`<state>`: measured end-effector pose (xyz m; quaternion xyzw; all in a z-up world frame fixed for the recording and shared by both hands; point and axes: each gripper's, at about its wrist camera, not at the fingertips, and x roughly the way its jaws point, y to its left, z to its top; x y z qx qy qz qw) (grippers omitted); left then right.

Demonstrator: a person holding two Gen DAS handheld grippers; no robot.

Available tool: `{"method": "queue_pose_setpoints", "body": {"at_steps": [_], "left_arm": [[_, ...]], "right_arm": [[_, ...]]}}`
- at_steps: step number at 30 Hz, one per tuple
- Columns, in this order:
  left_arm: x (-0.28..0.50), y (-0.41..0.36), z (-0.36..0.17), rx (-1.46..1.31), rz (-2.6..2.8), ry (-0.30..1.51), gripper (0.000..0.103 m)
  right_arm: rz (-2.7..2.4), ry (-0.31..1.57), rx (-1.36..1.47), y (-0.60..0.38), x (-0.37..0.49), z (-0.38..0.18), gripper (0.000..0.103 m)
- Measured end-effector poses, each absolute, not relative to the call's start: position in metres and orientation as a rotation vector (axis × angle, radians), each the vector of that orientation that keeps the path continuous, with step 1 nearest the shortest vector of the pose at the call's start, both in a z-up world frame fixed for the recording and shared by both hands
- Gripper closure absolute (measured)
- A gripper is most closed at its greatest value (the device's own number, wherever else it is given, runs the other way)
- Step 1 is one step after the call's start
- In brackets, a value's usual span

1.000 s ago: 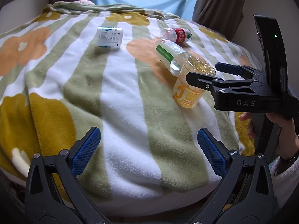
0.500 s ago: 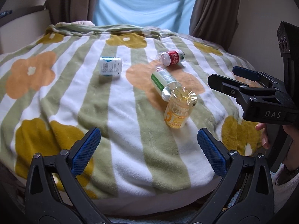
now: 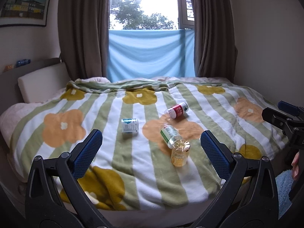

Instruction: Flip cup upside down

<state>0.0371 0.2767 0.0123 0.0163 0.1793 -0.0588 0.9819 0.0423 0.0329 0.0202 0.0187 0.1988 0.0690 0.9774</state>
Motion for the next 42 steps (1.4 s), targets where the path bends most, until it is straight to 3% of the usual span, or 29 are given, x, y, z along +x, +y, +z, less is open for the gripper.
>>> {"method": "queue_pose_setpoints", "body": {"at_steps": [13, 42], "left_arm": [[0.006, 0.264, 0.017, -0.007, -0.098, 0.291, 0.000], [0.006, 0.257, 0.016, -0.015, -0.100, 0.265, 0.000]], "right_arm": [[0.031, 0.266, 0.017, 0.019, 0.006, 0.029, 0.000], [0.022, 0.257, -0.002, 0.021, 0.003, 0.027, 0.000]]}}
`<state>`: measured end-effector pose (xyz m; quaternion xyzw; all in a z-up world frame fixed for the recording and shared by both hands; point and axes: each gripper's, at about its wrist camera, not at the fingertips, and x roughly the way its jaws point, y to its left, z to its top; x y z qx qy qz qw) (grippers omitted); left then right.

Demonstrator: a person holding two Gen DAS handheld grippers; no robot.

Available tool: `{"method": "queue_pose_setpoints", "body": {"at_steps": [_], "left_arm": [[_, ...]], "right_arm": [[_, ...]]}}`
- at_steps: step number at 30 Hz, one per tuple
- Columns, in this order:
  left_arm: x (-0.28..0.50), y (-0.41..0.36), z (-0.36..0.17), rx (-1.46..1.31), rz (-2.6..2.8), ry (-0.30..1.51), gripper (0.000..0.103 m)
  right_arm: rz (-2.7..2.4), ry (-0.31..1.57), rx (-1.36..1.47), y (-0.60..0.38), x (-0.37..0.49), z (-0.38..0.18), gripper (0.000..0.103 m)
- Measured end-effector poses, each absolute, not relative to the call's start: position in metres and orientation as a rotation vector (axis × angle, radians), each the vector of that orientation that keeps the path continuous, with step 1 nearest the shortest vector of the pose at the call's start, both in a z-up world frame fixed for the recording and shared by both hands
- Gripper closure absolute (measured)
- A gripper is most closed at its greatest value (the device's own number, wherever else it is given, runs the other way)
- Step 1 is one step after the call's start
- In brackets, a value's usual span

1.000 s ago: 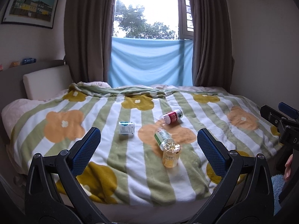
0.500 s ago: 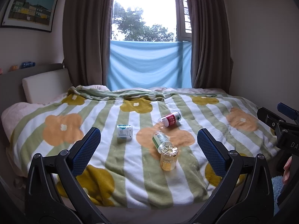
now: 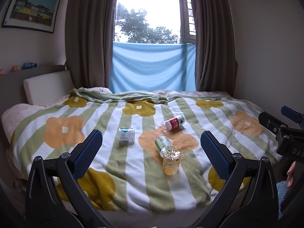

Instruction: Flip cup upside down

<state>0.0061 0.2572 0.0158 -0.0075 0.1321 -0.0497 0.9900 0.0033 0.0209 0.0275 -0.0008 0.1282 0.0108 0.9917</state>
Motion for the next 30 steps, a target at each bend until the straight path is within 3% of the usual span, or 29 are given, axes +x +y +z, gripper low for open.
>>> {"method": "queue_pose_setpoints", "body": {"at_steps": [30], "left_arm": [[-0.005, 0.258, 0.026, -0.039, -0.079, 0.219, 0.000]], "right_arm": [[0.012, 0.268, -0.002, 0.015, 0.009, 0.012, 0.000]]}}
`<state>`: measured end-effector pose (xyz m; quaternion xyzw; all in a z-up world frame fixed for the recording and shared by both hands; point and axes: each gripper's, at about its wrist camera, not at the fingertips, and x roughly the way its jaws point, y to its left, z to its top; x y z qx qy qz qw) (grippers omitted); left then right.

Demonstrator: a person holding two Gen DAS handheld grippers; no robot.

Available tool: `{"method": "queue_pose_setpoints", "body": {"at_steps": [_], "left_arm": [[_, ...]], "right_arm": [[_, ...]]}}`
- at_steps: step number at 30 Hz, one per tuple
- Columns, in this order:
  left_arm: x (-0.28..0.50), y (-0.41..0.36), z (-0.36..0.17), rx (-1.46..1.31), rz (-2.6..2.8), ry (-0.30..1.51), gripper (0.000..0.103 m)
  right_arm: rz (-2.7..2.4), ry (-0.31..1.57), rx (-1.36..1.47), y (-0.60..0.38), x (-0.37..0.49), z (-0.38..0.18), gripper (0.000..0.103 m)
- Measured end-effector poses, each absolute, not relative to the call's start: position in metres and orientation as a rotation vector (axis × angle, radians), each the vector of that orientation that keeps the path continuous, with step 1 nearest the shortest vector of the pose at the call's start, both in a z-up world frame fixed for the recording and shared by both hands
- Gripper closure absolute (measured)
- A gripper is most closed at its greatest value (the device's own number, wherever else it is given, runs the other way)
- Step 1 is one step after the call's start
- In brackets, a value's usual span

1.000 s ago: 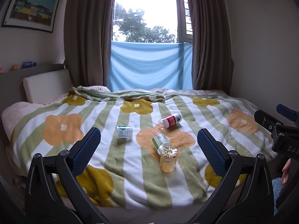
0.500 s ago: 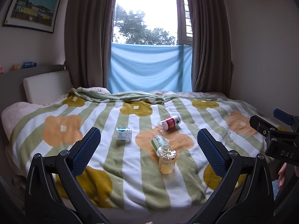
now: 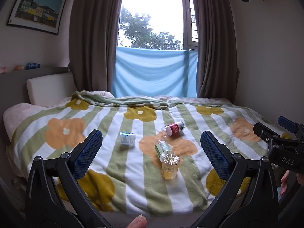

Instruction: Flip cup upside down

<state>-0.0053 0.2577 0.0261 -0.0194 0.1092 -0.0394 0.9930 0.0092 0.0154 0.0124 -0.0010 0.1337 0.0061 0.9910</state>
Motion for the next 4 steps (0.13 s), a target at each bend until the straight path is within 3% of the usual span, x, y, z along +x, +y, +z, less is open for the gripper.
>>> {"method": "queue_pose_setpoints", "body": {"at_steps": [4], "left_arm": [[-0.0090, 0.2568, 0.0271, -0.036, -0.070, 0.192, 0.000]], "right_arm": [[0.010, 0.271, -0.002, 0.0149, 0.0092, 0.0121, 0.000]]}}
